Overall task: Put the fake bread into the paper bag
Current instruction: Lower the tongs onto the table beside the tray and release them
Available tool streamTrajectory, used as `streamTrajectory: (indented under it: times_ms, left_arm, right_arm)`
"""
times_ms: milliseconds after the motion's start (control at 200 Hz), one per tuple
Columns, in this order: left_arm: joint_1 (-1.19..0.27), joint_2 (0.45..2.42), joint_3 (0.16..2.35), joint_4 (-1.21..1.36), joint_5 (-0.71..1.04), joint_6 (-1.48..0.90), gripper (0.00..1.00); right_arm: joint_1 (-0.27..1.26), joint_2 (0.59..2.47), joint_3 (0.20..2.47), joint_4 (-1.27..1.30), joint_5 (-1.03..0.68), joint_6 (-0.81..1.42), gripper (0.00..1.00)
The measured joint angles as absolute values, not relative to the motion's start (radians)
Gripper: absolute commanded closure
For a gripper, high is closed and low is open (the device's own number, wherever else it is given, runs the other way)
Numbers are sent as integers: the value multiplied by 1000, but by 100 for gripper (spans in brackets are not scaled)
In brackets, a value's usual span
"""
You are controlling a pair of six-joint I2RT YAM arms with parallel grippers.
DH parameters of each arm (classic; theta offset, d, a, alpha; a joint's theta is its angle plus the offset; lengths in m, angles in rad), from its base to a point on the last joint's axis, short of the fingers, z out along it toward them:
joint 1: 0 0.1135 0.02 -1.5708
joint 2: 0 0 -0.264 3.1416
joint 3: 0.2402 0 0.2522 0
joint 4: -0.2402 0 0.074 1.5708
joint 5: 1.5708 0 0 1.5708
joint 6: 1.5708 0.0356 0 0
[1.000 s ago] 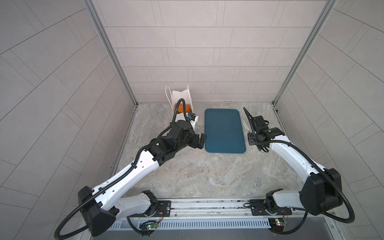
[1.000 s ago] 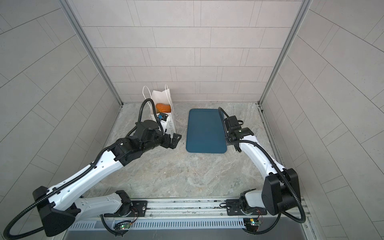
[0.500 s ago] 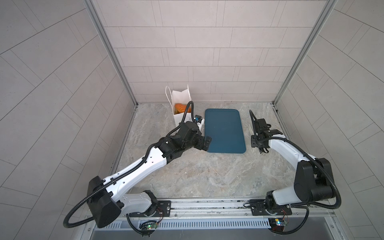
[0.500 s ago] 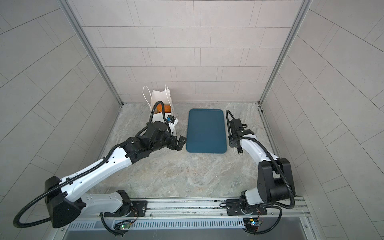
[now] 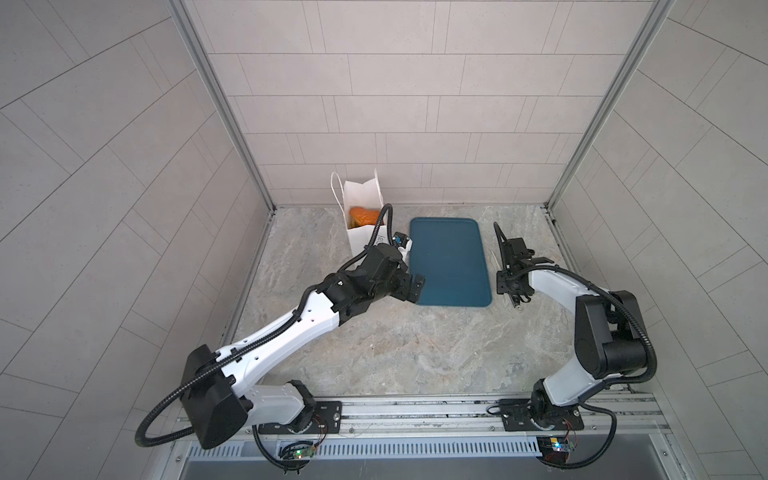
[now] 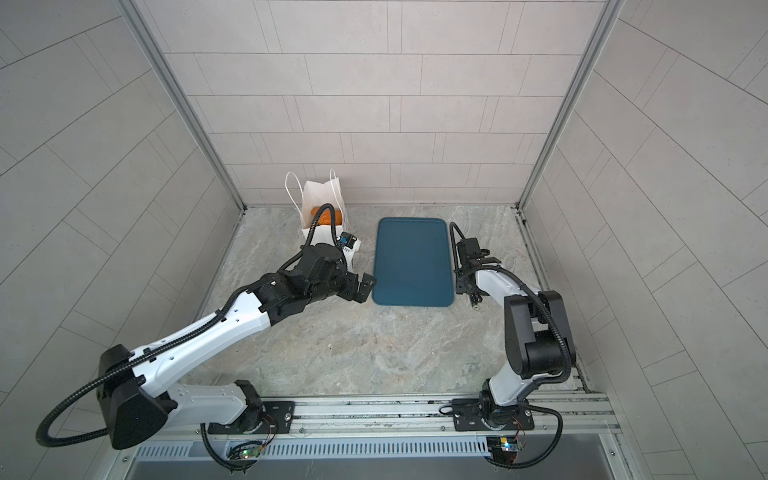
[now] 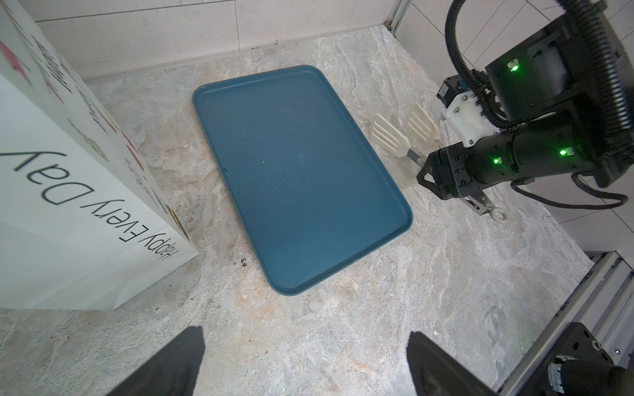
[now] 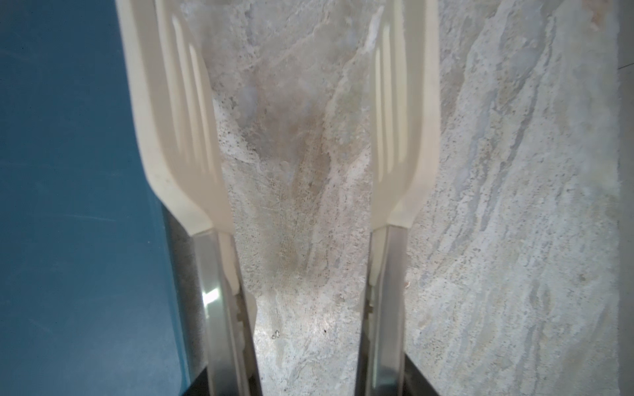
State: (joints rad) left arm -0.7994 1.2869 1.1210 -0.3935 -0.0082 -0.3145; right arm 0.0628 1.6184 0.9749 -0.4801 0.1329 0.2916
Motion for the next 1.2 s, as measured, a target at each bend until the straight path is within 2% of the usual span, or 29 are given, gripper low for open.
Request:
streamTrajectory:
  times_ms: [866,996,1201]
  left_arm:
    - [-799,1287,1105,-393,-22,-315,0]
    - [-799,1287,1105,-393,-24,-315,0]
    - [-799,1283,1103,-393,-31,-315,0]
  right_arm:
    - [-26,1863,1184,-468,-2,237,36]
    - [-27,1863,1185,-468,-12,236,32]
    - [-29,1861,1182,-467,-20,237,19]
